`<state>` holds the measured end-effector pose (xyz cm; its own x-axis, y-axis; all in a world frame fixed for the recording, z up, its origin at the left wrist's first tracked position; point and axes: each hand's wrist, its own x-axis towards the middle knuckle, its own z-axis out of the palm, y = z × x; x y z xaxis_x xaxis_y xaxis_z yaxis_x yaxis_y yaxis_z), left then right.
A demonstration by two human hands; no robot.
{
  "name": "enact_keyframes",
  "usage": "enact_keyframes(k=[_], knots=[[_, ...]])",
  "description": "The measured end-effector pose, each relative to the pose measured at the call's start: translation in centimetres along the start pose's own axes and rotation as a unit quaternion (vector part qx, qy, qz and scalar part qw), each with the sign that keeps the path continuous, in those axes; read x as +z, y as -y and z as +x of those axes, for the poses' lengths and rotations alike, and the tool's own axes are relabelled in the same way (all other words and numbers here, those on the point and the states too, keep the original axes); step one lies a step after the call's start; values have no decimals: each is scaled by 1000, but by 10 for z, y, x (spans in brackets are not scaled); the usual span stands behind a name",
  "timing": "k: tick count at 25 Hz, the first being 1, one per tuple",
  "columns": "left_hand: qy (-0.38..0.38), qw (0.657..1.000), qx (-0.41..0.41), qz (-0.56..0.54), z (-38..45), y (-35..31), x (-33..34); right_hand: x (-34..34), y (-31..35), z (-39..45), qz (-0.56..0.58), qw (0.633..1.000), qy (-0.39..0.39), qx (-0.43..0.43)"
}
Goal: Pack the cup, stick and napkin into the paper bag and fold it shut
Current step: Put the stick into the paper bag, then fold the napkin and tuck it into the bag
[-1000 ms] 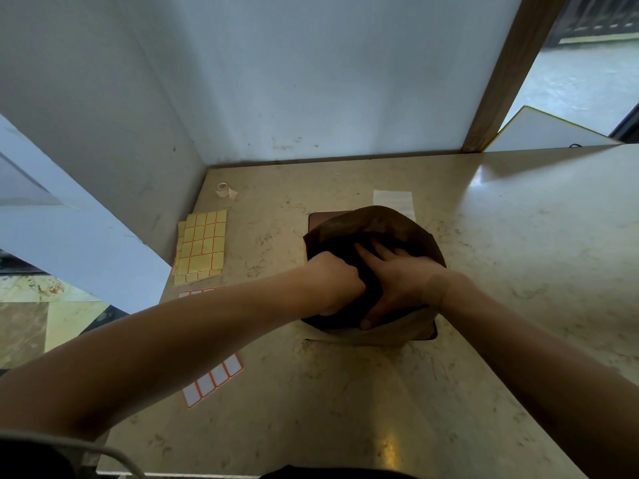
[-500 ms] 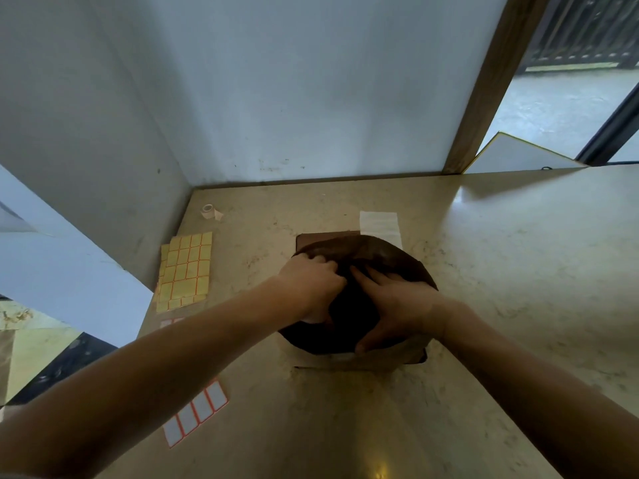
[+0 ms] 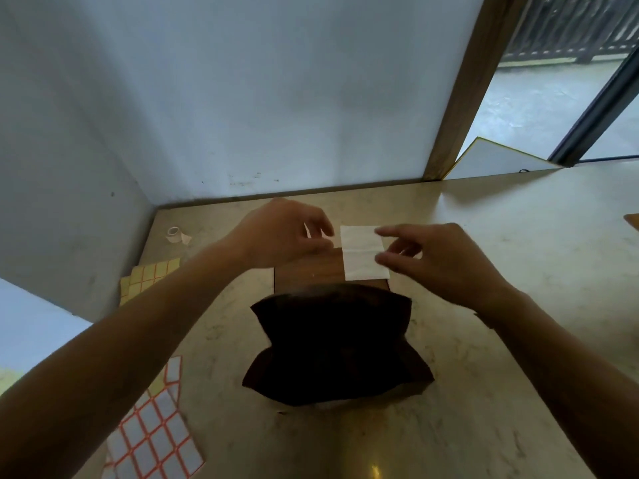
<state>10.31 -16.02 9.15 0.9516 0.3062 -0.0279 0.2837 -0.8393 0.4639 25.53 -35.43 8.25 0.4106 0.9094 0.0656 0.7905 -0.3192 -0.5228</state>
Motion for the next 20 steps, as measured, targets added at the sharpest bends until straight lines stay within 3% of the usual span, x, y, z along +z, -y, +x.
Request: enact_keyframes(k=[2, 9, 14, 20], knots=[[-2, 1000, -20, 8, 31, 26, 13, 7, -25, 24, -38, 998, -31, 35], [32, 996, -53, 68, 118, 96, 94, 68, -119, 91, -107, 987, -8, 118], [31, 993, -87, 78, 157, 128, 150, 122, -169, 126, -139, 983, 0, 118], [60, 989, -91, 95, 190, 152, 201, 165, -202, 161, -156, 979, 70, 115]])
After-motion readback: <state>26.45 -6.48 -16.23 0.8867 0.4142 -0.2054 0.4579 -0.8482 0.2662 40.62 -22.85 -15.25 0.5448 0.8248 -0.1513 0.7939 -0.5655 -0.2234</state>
